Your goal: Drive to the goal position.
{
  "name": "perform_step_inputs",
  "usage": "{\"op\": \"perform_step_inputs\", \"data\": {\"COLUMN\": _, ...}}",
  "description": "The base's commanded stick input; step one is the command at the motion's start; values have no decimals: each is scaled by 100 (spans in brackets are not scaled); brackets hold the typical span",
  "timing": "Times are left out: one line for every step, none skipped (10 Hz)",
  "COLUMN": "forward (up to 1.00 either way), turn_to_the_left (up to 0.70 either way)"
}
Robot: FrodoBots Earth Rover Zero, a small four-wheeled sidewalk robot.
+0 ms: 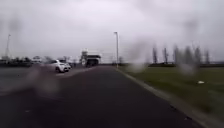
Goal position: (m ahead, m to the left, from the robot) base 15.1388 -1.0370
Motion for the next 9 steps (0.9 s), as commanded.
{"op": "perform_step_inputs", "data": {"forward": 85, "turn_to_the_left": 0}}
{"op": "perform_step_inputs", "data": {"forward": 85, "turn_to_the_left": 0}}
{"op": "perform_step_inputs", "data": {"forward": 85, "turn_to_the_left": 0}}
{"op": "perform_step_inputs", "data": {"forward": 85, "turn_to_the_left": 0}}
{"op": "perform_step_inputs", "data": {"forward": 85, "turn_to_the_left": 0}}
{"op": "perform_step_inputs", "data": {"forward": 85, "turn_to_the_left": 0}}
{"op": "perform_step_inputs", "data": {"forward": 85, "turn_to_the_left": 0}}
{"op": "perform_step_inputs", "data": {"forward": 85, "turn_to_the_left": 0}}
{"op": "perform_step_inputs", "data": {"forward": 85, "turn_to_the_left": 0}}
